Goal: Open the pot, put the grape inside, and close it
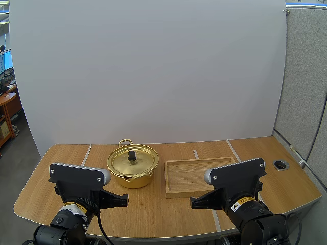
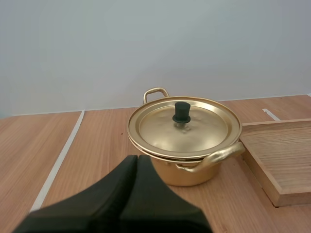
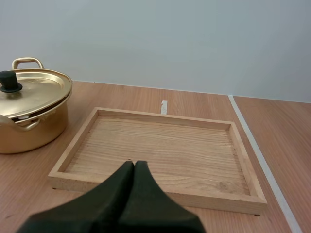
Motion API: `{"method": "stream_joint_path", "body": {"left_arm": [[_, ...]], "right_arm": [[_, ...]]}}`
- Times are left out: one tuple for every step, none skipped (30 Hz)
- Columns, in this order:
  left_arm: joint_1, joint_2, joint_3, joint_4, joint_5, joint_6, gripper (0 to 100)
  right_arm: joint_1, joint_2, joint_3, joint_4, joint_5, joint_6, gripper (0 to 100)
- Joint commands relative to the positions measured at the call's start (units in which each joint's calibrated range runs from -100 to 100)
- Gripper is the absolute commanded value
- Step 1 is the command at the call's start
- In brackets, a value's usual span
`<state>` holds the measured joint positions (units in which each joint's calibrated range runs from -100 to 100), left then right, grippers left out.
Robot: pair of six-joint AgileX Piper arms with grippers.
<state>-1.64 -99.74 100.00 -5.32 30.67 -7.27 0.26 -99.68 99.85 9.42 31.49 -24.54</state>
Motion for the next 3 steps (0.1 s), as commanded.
{"method": "stream_joint_path", "body": {"left_arm": [[0.11,-0.26,0.0,-0.82,-2.03,-0.44,0],[0.11,-0.26,0.0,-0.82,-2.03,-0.44,0],[0.11,-0.26,0.0,-0.82,-2.03,-0.44,0]], "right_arm": [[-0.23,-0.32,0.15,0.15,0.2,-0.28,0],[-0.23,-0.32,0.15,0.15,0.2,-0.28,0],[-0.23,-0.32,0.15,0.15,0.2,-0.28,0]]}}
